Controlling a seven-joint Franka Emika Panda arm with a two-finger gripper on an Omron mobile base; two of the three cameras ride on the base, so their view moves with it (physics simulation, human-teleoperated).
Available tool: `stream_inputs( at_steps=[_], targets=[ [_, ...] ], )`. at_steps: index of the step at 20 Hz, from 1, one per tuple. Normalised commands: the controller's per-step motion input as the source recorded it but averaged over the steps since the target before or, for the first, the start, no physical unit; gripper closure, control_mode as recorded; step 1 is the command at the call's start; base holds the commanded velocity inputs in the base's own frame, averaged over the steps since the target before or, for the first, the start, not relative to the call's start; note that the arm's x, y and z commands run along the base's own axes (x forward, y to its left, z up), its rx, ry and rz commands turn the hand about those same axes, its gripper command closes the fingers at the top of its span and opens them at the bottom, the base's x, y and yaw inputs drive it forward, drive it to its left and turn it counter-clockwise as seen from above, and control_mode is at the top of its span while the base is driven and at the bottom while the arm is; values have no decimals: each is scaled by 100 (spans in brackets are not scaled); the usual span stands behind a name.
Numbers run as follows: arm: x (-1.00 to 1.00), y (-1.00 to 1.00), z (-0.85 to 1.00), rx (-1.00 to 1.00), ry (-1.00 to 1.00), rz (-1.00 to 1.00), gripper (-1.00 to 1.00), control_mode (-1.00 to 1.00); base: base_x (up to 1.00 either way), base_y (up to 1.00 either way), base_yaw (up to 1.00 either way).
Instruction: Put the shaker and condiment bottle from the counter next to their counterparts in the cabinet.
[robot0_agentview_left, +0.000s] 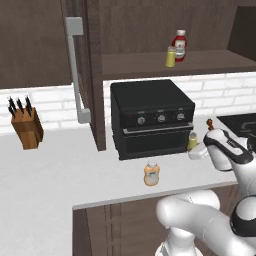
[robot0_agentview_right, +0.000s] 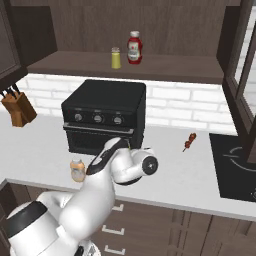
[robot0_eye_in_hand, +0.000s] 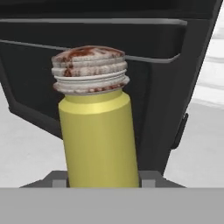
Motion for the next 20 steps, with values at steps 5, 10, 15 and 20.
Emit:
stream_inputs(
  at_steps=[5,10,15,20],
  targets=[
    [-14,0,73,1,-1,-10,100,-100,0,0,0],
    [-5,6,72,0,-6,-9,100,-100,0,0,0],
    [0,12,70,0,-9,-10,100,-100,0,0,0],
    [0,20,67,0,-8,-11,100,-100,0,0,0]
  ],
)
